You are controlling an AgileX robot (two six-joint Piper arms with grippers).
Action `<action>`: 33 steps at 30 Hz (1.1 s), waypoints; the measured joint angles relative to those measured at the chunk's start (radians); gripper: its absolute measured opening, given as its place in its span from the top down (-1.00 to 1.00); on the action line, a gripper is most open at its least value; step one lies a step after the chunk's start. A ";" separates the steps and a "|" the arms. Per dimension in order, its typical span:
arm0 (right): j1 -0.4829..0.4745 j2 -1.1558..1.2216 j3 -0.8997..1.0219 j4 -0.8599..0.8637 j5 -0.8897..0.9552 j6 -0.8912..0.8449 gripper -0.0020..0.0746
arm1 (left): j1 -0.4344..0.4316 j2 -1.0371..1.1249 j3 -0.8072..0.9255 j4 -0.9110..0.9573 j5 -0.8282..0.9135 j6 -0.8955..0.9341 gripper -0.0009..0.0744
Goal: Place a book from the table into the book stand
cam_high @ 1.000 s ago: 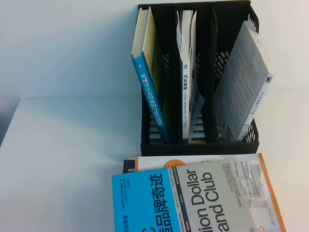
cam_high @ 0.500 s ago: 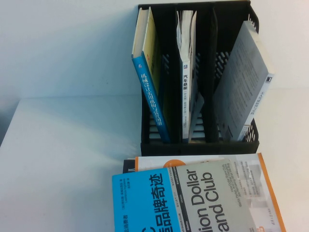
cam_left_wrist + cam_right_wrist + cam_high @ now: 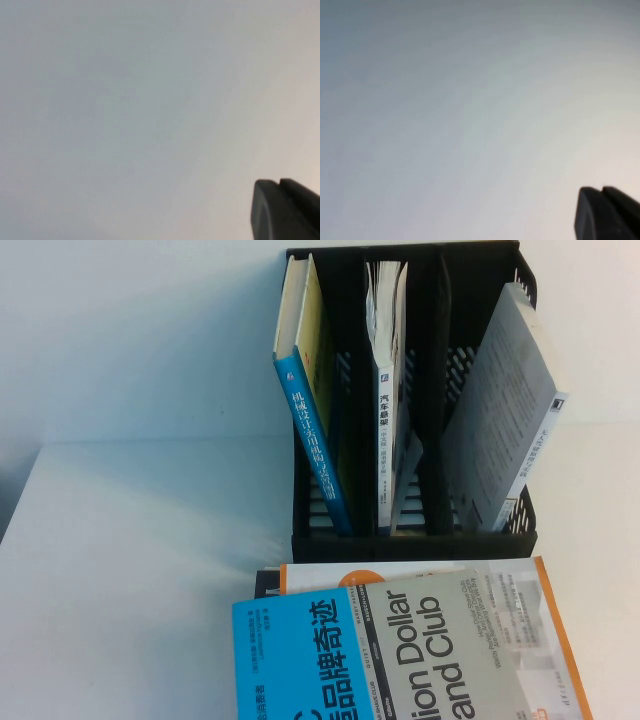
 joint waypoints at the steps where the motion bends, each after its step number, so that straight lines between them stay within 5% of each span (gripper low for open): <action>1: 0.000 0.014 -0.047 -0.017 0.000 0.000 0.96 | -0.004 -0.001 -0.028 0.033 -0.024 0.003 0.99; 7: 0.000 0.187 -0.278 -0.046 0.099 -0.010 0.96 | -0.067 0.114 -0.209 0.254 -0.024 0.064 0.99; 19: 0.004 0.514 -0.559 -0.038 1.000 -0.050 0.96 | -0.089 0.459 -0.414 0.314 0.355 0.327 0.99; 28: 0.092 0.524 -0.515 0.278 1.126 0.035 0.96 | -0.089 0.562 -0.415 0.312 0.671 0.237 0.99; 33: 0.112 0.608 -0.454 0.437 1.218 -0.155 0.96 | -0.089 0.581 -0.415 0.294 0.703 0.220 0.99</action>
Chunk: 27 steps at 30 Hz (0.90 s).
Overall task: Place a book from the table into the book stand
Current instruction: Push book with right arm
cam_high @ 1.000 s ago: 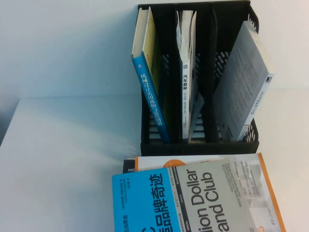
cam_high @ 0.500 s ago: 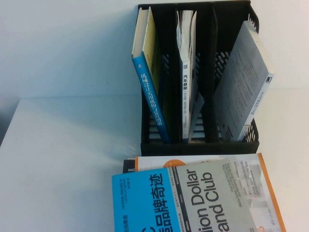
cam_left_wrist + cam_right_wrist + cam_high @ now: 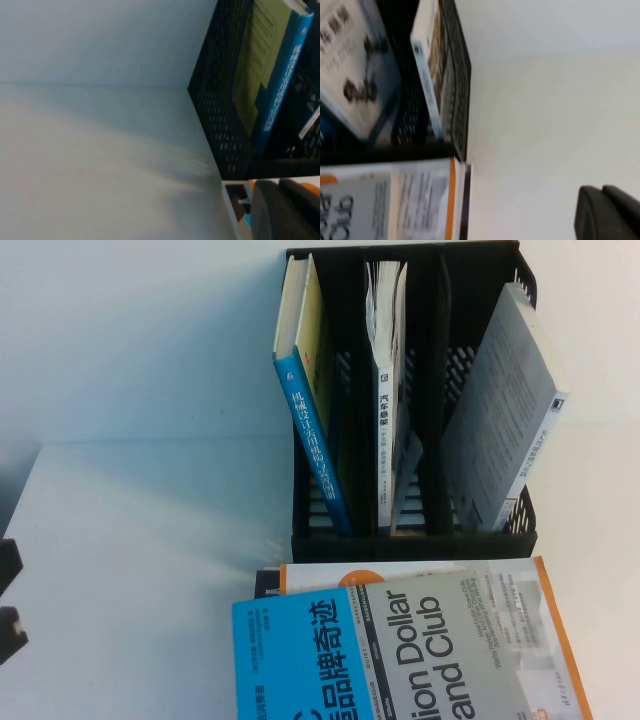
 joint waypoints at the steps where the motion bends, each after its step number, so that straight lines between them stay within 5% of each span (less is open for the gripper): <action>1: 0.000 0.033 0.004 0.013 0.026 -0.044 0.96 | 0.000 0.013 0.000 0.000 0.007 -0.009 0.99; 8: 0.050 0.286 -0.039 0.088 0.156 -0.257 0.96 | 0.000 0.162 0.000 -0.069 0.055 -0.021 0.99; 15: 0.157 0.480 -0.096 0.189 0.161 -0.367 0.96 | 0.024 0.367 0.000 -0.331 0.140 0.181 0.99; 21: 0.173 0.586 -0.096 0.270 0.149 -0.387 0.96 | 0.225 0.527 0.000 -0.645 0.315 0.437 0.99; 27: 0.173 0.705 -0.098 0.317 0.132 -0.400 0.96 | 0.389 0.655 0.000 -0.723 0.487 0.510 0.99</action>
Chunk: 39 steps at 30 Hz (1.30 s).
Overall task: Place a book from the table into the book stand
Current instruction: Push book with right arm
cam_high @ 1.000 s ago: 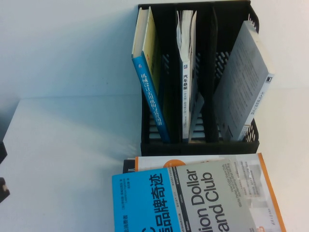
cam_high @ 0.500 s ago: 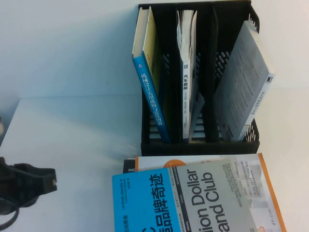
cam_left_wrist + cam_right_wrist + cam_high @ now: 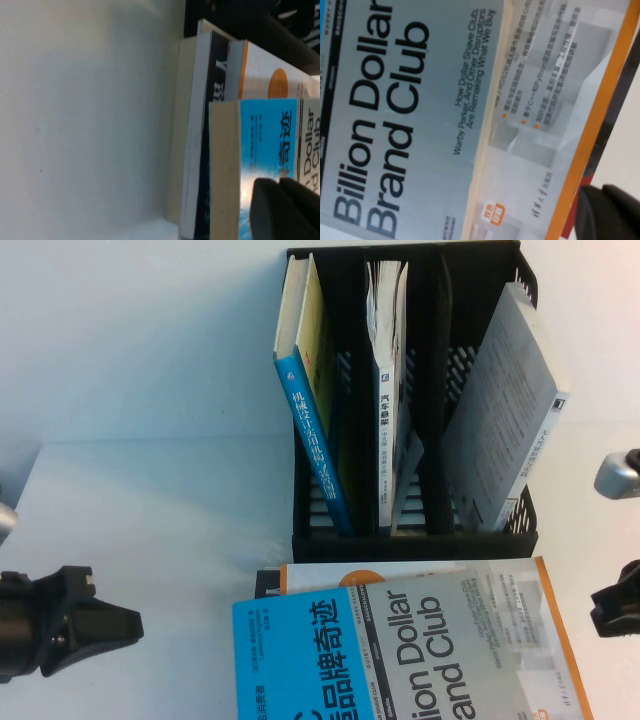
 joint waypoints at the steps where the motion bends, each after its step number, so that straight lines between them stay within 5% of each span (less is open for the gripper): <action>1: 0.000 0.017 0.000 0.009 -0.002 -0.005 0.96 | 0.000 0.017 0.000 0.000 0.017 0.004 0.99; 9: 0.012 0.124 0.000 0.074 -0.002 -0.034 0.96 | -0.074 0.107 0.000 0.004 0.065 0.014 0.81; 16: 0.062 0.197 -0.006 0.092 0.000 -0.036 0.96 | -0.155 0.146 0.000 0.027 0.004 -0.019 -0.24; 19: 0.084 0.238 -0.008 0.095 -0.006 -0.036 0.96 | -0.160 0.153 0.000 0.011 0.002 -0.017 -0.49; 39: 0.234 0.366 -0.070 0.227 -0.014 -0.067 0.96 | -0.162 0.455 -0.001 -0.159 0.031 0.259 -0.60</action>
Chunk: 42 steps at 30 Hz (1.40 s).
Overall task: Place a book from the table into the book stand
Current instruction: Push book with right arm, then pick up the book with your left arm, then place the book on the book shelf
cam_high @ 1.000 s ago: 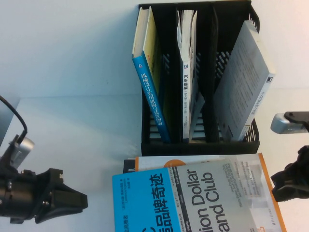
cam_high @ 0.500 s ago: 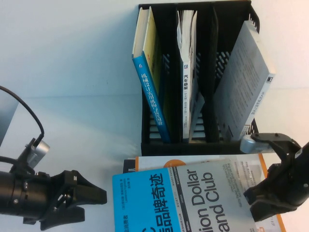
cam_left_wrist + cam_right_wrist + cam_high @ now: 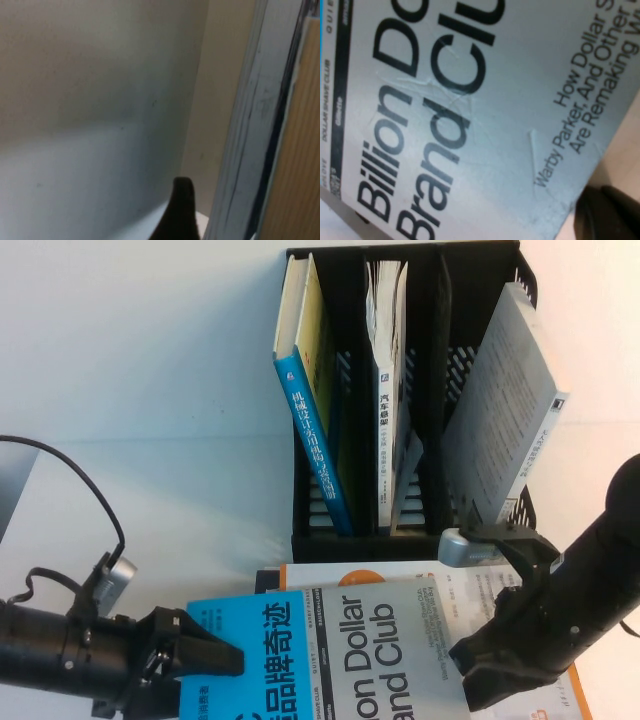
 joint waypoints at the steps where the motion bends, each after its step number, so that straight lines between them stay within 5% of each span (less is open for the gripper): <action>1: 0.002 0.002 0.000 0.006 0.000 0.000 0.96 | 0.000 0.025 0.000 -0.027 0.019 0.026 -0.60; 6: 0.002 0.005 0.000 0.010 0.002 0.000 0.96 | 0.000 0.117 -0.004 -0.122 0.115 0.097 -0.38; 10: 0.002 0.005 -0.002 -0.003 0.008 0.000 0.96 | 0.002 0.134 -0.016 -0.132 0.165 0.133 0.47; 22: 0.010 -0.250 0.002 -0.179 0.011 0.046 0.96 | -0.008 -0.133 -0.189 0.041 0.149 -0.204 0.47; 31: 0.010 -0.415 0.002 -0.195 0.015 0.049 0.96 | -0.190 -0.306 -0.703 0.363 0.193 -0.613 0.47; 37: 0.010 -0.423 0.004 -0.203 0.034 0.059 0.96 | -0.341 -0.245 -1.095 0.440 0.254 -0.777 0.47; 42: 0.010 -0.423 0.004 -0.212 0.048 0.070 0.96 | -0.382 -0.134 -1.392 0.570 0.254 -0.894 0.47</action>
